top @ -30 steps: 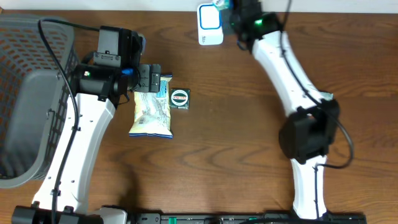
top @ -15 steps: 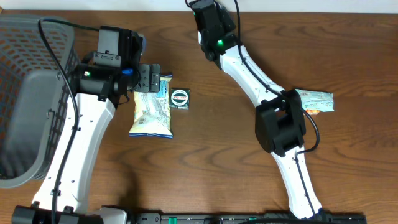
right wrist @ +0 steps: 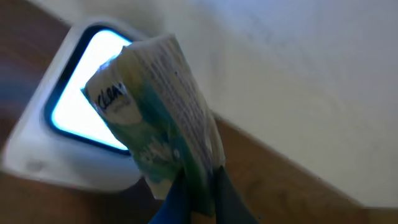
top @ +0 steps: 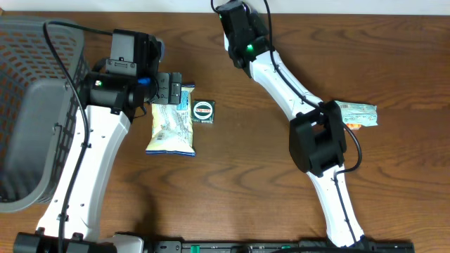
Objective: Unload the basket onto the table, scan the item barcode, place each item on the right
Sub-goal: 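Carry the Kleenex pack right and set it by the wipe pack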
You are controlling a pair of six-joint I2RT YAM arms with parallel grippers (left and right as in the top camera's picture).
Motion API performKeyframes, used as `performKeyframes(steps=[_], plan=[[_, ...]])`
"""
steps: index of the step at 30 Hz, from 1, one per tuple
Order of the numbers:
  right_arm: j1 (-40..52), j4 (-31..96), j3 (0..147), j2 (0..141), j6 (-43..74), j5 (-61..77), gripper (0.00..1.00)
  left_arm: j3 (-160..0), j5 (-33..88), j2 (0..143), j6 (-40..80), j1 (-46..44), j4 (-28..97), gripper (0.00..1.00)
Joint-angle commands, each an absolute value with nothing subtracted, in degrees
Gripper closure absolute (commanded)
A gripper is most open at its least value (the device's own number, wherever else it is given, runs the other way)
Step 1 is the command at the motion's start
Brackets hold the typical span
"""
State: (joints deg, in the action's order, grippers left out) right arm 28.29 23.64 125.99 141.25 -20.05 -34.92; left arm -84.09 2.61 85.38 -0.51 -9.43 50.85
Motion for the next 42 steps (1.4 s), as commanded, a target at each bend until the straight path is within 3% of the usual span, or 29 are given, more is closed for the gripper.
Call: performKeyframes(steps=[1, 11, 20, 34, 36, 37, 42], plan=[[27.9, 28.3, 127.1, 134.5, -11.1, -27.2, 0.99, -84.6, 2.3, 85.4, -1.5, -9.2, 51.0, 0.02], [22.2, 56.4, 127.1, 115.7, 7.0, -4.6, 0.99, -84.6, 2.3, 85.4, -1.5, -9.2, 51.0, 0.02], [11.6, 82.8, 126.0, 113.6, 16.1, -2.2, 0.99, -84.6, 2.3, 85.4, -1.5, -9.2, 51.0, 0.02], [1.0, 75.8, 105.5, 114.3, 16.3, 0.8, 0.99, -84.6, 2.3, 85.4, -1.5, -9.2, 51.0, 0.02], [0.6, 75.8, 104.6, 114.3, 16.3, 0.8, 0.89, -84.6, 2.3, 85.4, -1.5, -9.2, 51.0, 0.03], [0.5, 75.9, 104.3, 114.3, 16.2, 0.8, 0.79, -84.6, 2.3, 85.4, -1.5, -9.2, 51.0, 0.02], [0.5, 76.4, 105.9, 114.2, 15.1, 2.0, 0.67, -84.6, 2.3, 85.4, -1.5, -9.2, 51.0, 0.03]])
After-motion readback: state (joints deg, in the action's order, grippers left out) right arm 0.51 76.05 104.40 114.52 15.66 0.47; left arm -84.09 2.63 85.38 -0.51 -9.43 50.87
